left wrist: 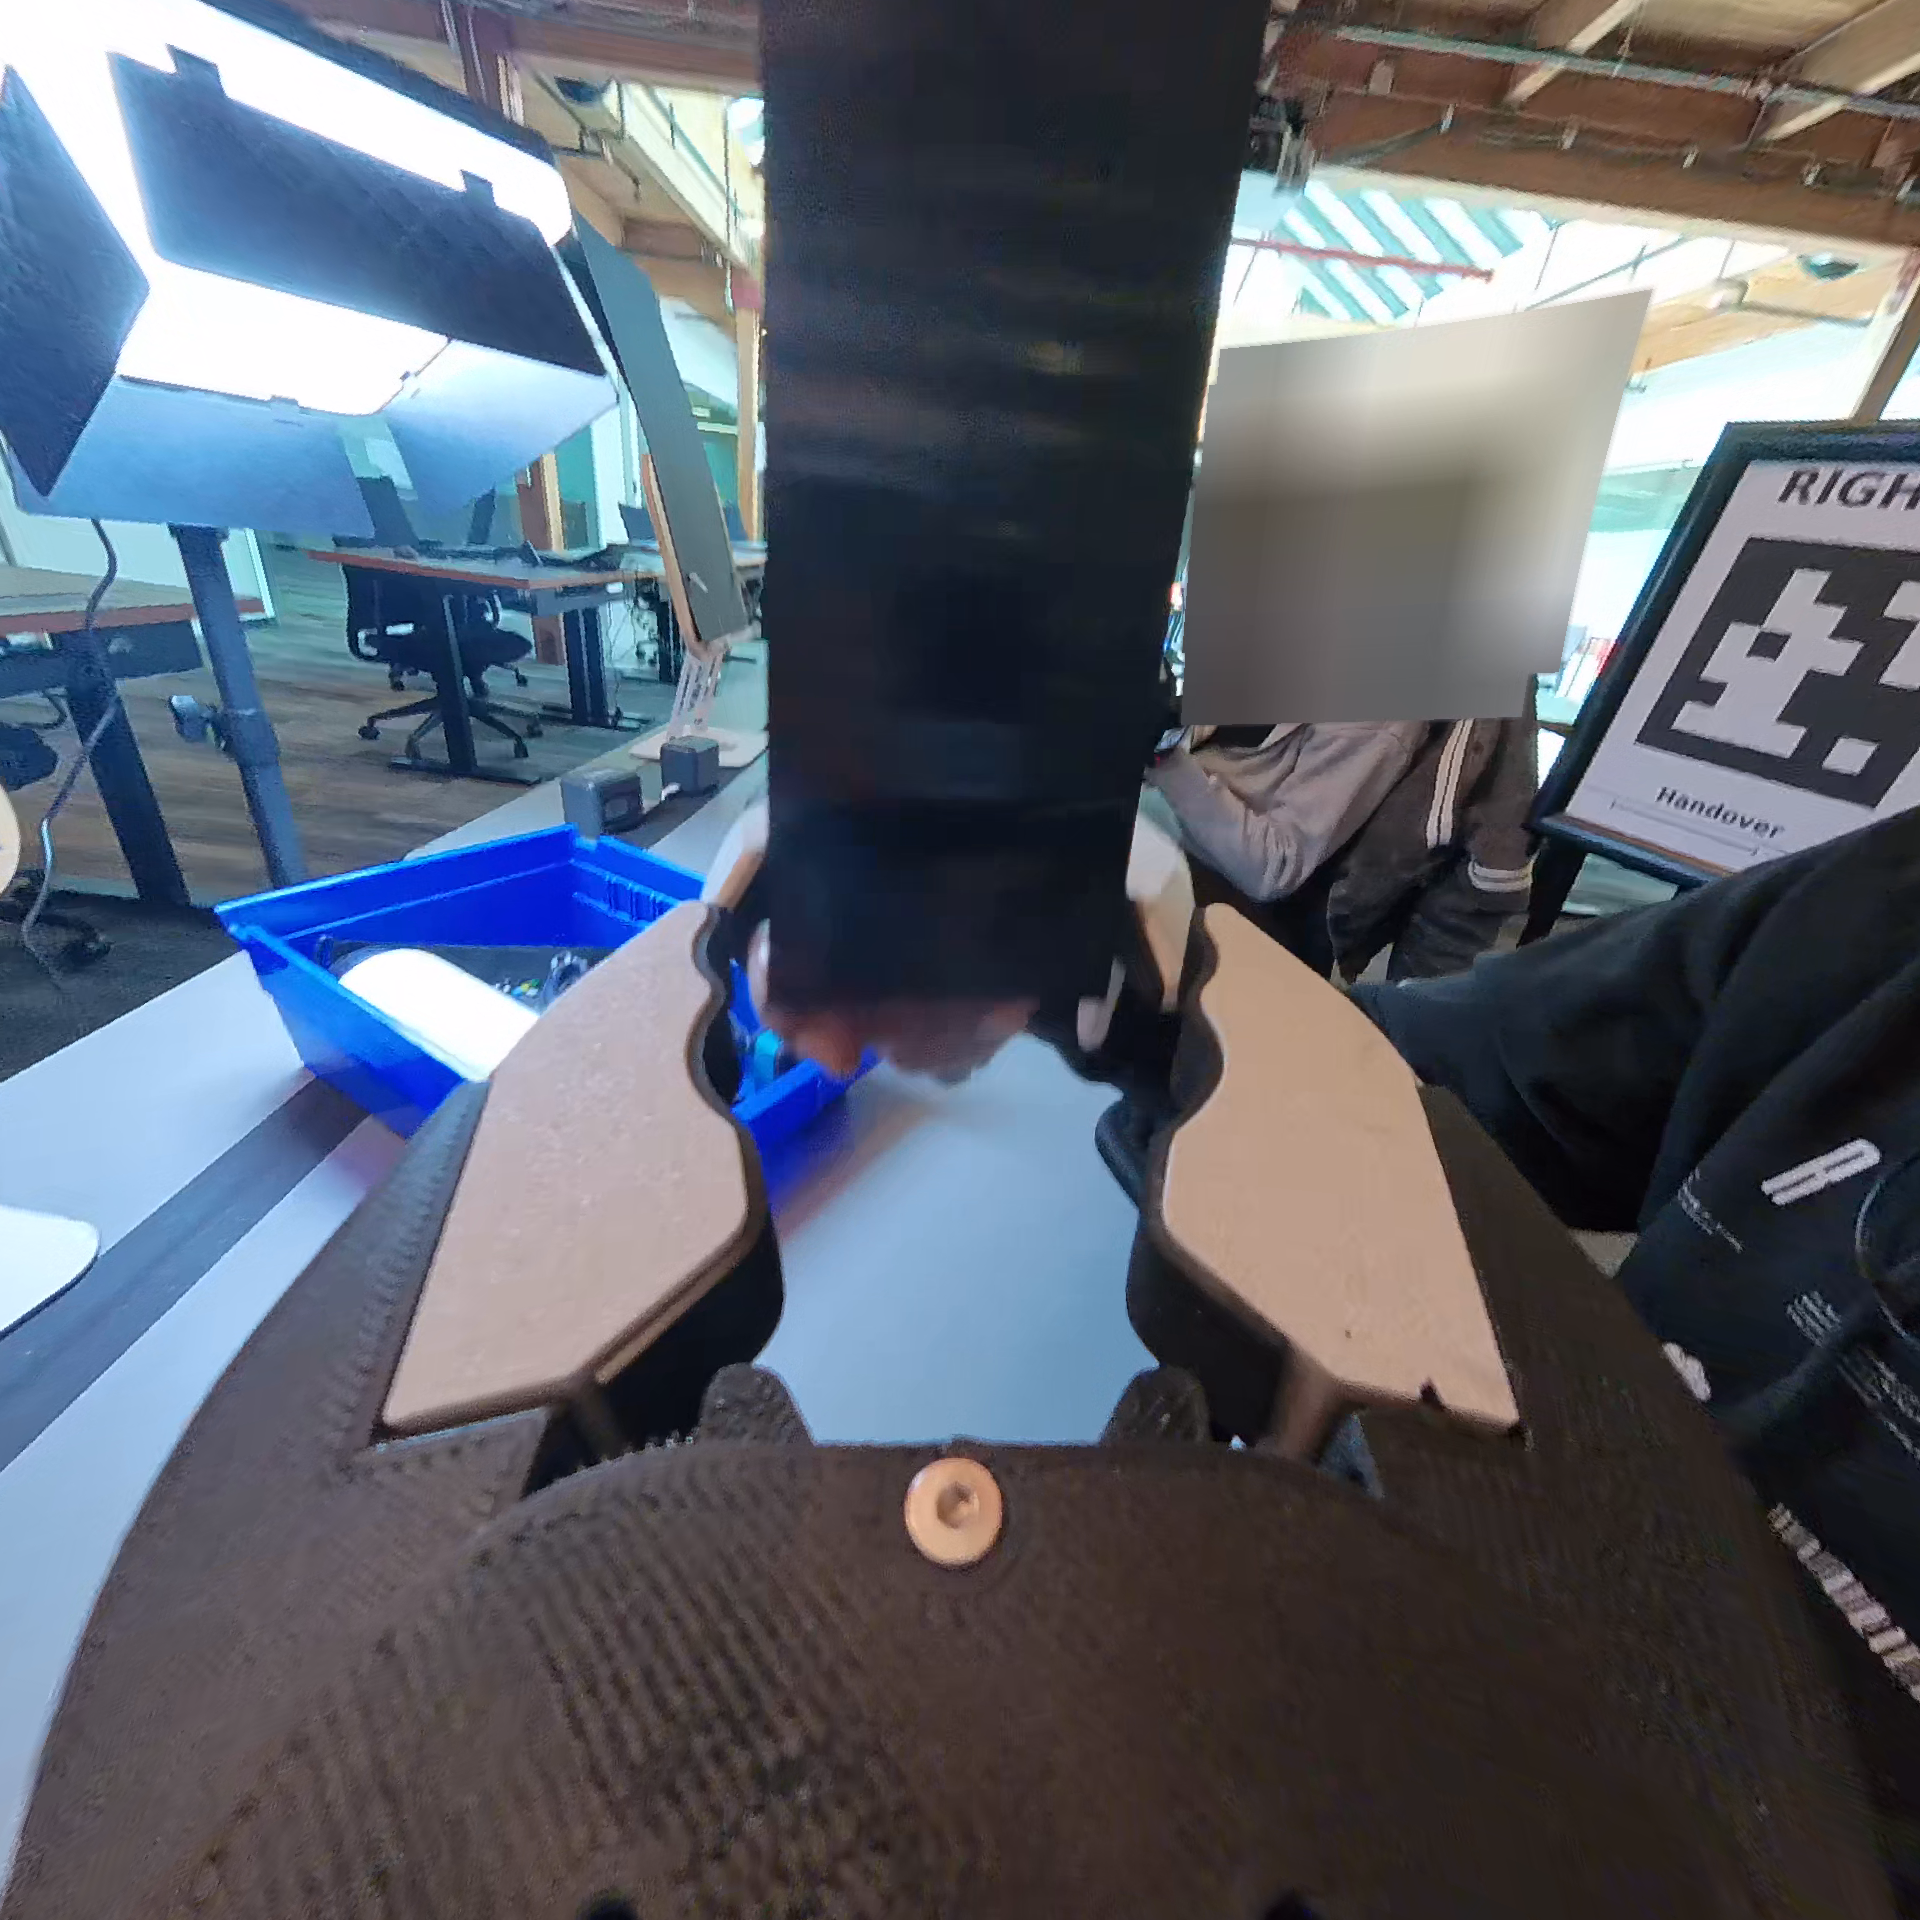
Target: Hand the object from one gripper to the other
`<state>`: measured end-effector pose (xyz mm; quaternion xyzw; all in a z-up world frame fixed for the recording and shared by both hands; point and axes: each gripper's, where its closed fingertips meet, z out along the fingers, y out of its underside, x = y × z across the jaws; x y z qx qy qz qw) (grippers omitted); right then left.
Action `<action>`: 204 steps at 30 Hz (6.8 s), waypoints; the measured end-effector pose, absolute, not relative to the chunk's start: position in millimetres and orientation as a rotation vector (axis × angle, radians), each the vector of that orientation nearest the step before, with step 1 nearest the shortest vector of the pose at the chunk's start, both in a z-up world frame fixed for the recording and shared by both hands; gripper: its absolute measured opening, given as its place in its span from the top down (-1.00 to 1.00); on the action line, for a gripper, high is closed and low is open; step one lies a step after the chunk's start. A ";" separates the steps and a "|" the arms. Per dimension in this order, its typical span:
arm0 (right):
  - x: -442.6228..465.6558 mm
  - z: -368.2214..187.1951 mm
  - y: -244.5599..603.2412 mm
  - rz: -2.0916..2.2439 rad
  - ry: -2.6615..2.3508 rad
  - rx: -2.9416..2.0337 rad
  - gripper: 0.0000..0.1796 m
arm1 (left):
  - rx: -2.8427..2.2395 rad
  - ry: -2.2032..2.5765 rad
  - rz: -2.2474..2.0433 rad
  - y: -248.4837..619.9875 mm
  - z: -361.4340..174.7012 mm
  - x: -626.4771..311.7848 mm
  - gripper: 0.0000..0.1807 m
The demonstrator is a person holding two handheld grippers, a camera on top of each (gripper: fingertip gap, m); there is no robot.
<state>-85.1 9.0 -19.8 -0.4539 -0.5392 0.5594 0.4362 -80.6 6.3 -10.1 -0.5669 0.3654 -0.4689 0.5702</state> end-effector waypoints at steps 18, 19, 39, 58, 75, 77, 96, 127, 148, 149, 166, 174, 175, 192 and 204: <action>-88.0 -17.6 -2.9 1.440 -1.370 -1.126 0.06 | -1.367 0.887 -1.069 14.9 -40.6 -55.4 0.42; -87.9 -18.3 -2.2 1.440 -1.370 -1.128 0.07 | -1.382 0.908 -1.082 12.1 -41.0 -53.6 0.31; -91.6 -15.7 2.0 1.469 -1.303 -1.133 0.08 | -1.356 0.891 -1.118 5.1 -31.7 -47.4 0.18; -96.3 -22.2 -5.2 1.475 -1.331 -1.070 0.09 | -1.209 0.728 -1.013 1.9 26.9 -91.7 0.00; -66.7 5.3 18.2 1.344 -1.249 -1.172 -0.05 | -1.099 0.825 -0.053 27.2 20.1 -118.2 0.02; -67.9 17.7 2.3 1.354 -1.253 -1.158 -0.05 | -1.072 0.842 0.140 33.4 16.1 -122.5 0.02; -101.5 -10.3 -26.2 0.767 -1.422 -1.151 0.84 | -1.068 0.940 0.736 67.4 -15.7 -141.1 0.01; -86.8 -34.9 67.7 -0.410 -1.068 -0.405 0.98 | -1.420 0.175 -1.242 61.6 -16.2 -105.5 0.60; 5.5 -1.0 72.3 0.555 -1.350 -1.070 0.38 | -1.175 1.027 -0.645 5.4 -11.1 -130.2 0.98; 3.0 -16.9 71.2 0.607 -1.417 -1.120 0.35 | -1.161 1.026 -0.663 3.3 -9.3 -128.7 0.98; -57.6 -37.7 51.7 1.128 -1.338 -1.019 0.98 | -1.083 0.611 -0.808 24.4 31.6 -184.4 0.85; -53.9 -32.0 81.6 0.183 -1.381 -0.980 0.98 | -1.330 0.730 -0.311 38.5 14.2 -180.7 0.53; -58.0 -37.9 82.3 0.105 -1.407 -0.976 0.98 | -1.342 0.815 -0.261 35.3 6.7 -164.4 0.52; -75.1 -37.8 67.1 -0.164 -1.442 -0.857 0.96 | -1.221 1.130 0.187 37.5 -35.3 -94.9 0.92; 118.9 8.0 189.7 -0.593 -0.894 -1.340 0.98 | -1.190 0.498 -0.184 35.2 52.2 -212.3 0.53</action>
